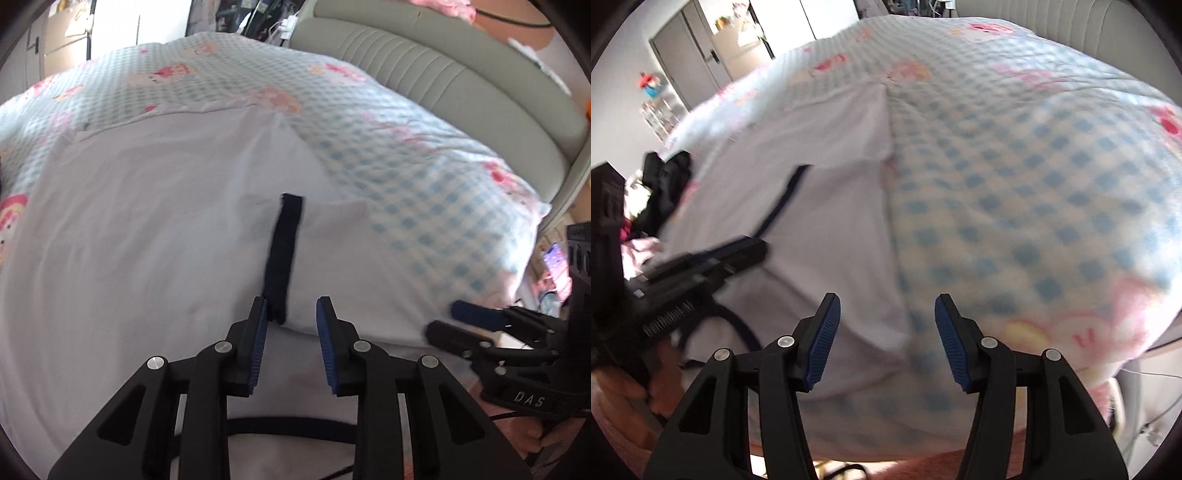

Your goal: Fold clothes

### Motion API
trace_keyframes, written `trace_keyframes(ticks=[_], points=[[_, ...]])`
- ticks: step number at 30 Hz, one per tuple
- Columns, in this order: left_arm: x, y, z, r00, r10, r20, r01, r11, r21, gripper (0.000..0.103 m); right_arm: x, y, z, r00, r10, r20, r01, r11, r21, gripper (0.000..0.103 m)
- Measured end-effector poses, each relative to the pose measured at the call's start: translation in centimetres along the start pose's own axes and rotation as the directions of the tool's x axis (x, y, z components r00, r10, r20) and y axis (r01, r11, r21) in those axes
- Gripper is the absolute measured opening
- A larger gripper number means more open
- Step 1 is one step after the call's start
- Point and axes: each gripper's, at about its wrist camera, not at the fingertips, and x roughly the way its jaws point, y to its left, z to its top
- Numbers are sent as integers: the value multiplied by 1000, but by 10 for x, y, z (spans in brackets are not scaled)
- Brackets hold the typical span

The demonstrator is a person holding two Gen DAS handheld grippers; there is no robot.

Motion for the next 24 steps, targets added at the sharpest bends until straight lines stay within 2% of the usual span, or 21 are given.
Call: trace_keyframes(ticks=[1,3,5,7,9,12,14,17,19,22,24], points=[[2,-3,-1,1000,-6,-11,6,1000,5,29,7,6,1,1000,-21,-18,20,999,-27,55],[11,-8,-4,998,29,-53,-28,999,28,29,20,16,1,996,-64,-57,59,996,-74,55],[16,-8,-12,994,57,-90,-51,997,65,29,31,11,-4,987,-103,-121,99,994,-40,55],[-4,-6,-16,999,28,-37,-24,995,96,30,24,8,-4,990,-79,-119,81,997,15,55],[-26,-4,-20,1000,7,15,-9,993,115,45,6,18,-2,997,-47,-59,47,999,7,55],[-31,9,-20,999,47,1,-47,996,76,47,-1,35,-1,1000,15,-24,-15,1000,-21,55],[-26,21,-21,995,100,-24,-99,995,33,47,12,45,-1,998,12,-56,-14,999,-35,55],[-27,40,-30,993,108,-45,-110,993,-38,47,23,52,-11,996,0,-88,-3,999,-35,55],[-29,51,-40,990,122,-70,-125,991,-50,47,27,55,-20,994,1,-108,-4,999,-34,55],[-27,62,-56,981,154,-121,-161,986,-50,47,29,58,-41,987,50,-154,-57,998,-40,57],[-33,66,-66,981,149,-123,-157,985,-65,46,27,56,-51,983,70,-172,-79,996,-42,57]])
